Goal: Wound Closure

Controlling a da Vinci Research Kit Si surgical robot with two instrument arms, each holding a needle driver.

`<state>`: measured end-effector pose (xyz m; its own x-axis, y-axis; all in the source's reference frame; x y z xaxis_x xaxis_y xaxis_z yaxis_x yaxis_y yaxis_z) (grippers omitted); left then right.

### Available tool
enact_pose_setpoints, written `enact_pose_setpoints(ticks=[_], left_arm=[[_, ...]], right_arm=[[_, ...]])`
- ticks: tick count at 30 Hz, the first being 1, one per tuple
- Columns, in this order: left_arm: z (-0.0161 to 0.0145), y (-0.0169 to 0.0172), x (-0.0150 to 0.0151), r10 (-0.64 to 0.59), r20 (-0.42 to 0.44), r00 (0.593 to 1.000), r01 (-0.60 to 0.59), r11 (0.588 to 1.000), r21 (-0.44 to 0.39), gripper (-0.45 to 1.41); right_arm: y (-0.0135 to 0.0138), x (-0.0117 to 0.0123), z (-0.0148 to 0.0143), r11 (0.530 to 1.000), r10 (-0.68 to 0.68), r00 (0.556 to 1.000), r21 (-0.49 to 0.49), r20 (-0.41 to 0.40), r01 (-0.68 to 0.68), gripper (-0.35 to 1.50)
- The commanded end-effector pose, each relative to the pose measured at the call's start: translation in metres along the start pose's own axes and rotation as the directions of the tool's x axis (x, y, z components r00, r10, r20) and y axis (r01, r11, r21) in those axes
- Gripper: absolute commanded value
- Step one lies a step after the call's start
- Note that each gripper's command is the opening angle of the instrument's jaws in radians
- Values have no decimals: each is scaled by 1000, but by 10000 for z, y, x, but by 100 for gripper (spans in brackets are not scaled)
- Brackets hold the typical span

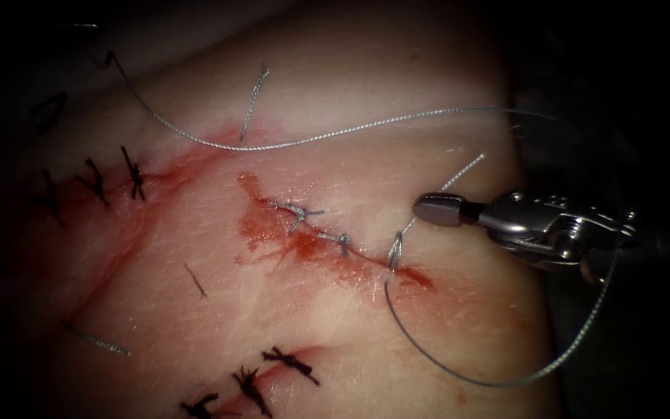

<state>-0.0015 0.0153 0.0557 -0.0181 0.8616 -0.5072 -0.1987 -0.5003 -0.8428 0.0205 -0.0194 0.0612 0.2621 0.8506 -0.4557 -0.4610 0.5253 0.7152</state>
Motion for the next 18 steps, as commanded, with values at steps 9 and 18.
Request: enact_pose_setpoints(ticks=[9,18], left_arm=[[8,-6,-9,-31,-2,1000,31,999,5,-45],[7,-6,-9,-55,-2,998,55,998,3,-45]], right_arm=[[-31,-27,43,1000,-6,997,27,71,4,-35],[-8,-54,15,998,-25,976,-51,215,37,-35]])
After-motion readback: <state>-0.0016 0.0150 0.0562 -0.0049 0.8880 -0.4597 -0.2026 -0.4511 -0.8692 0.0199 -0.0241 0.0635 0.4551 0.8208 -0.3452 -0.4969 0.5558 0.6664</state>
